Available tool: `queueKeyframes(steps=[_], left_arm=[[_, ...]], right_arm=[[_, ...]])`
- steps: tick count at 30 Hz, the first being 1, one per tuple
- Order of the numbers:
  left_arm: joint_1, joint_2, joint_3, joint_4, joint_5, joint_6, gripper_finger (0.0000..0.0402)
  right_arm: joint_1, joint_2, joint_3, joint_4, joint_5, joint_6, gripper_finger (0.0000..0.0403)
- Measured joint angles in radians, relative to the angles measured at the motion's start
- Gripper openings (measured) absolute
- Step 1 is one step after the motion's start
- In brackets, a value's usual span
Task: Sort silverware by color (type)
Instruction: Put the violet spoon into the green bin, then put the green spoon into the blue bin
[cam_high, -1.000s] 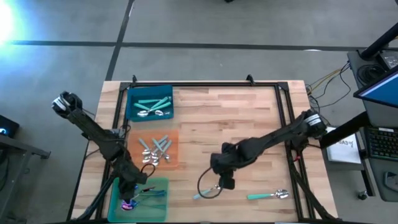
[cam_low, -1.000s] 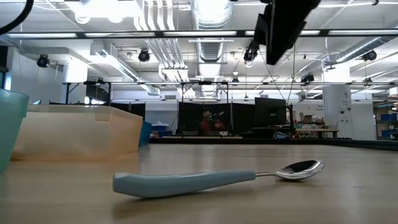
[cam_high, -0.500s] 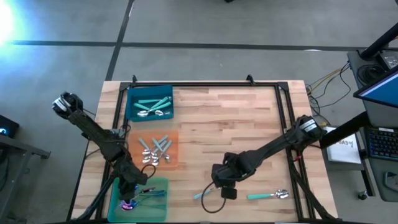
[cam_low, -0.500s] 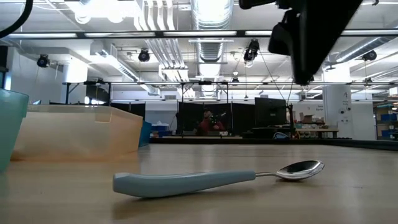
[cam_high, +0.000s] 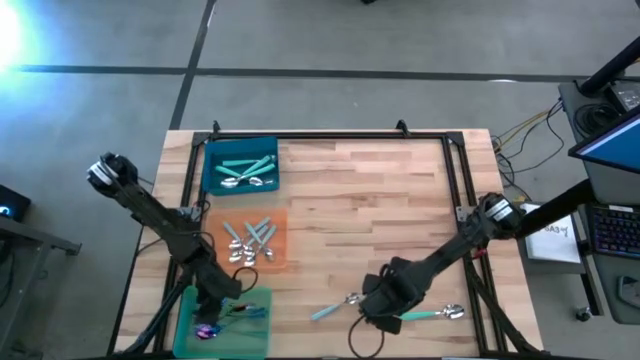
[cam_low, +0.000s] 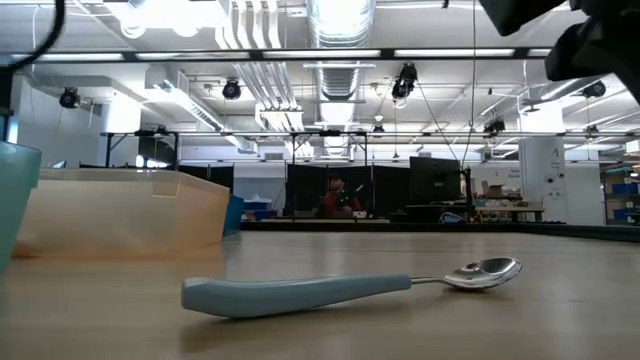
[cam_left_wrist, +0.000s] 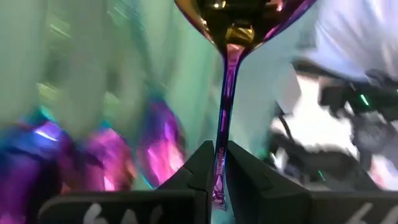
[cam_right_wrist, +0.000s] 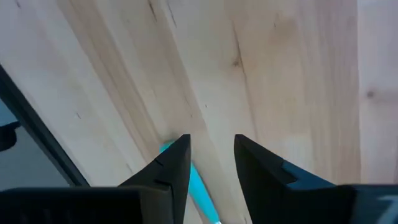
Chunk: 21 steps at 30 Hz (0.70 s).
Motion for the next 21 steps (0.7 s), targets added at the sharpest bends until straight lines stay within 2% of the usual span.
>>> queueKeyframes(steps=[4, 7, 10, 13, 21], left_arm=[[0.0, 0.059, 0.009, -0.029, -0.113, 0.002, 0.0007], [-0.008, 0.092, 0.062, -0.002, -0.088, 0.05, 0.0006], [-0.006, 0.121, 0.113, -0.047, -0.088, 0.051, 0.0009], [-0.006, 0.135, 0.187, -0.125, -0.086, 0.074, 0.0035], [-0.008, 0.191, 0.408, -0.435, -0.129, 0.215, 0.0134]], right_arm=[[0.038, 0.0, 0.0, -0.014, -0.024, 0.054, 0.01], [0.067, 0.0, -0.001, -0.012, -0.054, 0.118, 0.0085], [0.095, 0.0, -0.002, -0.012, -0.071, 0.186, 0.0076], [0.129, 0.0, -0.023, -0.011, -0.067, 0.211, 0.008], [0.2, 0.0, -0.145, 0.033, -0.077, 0.234, 0.0104]])
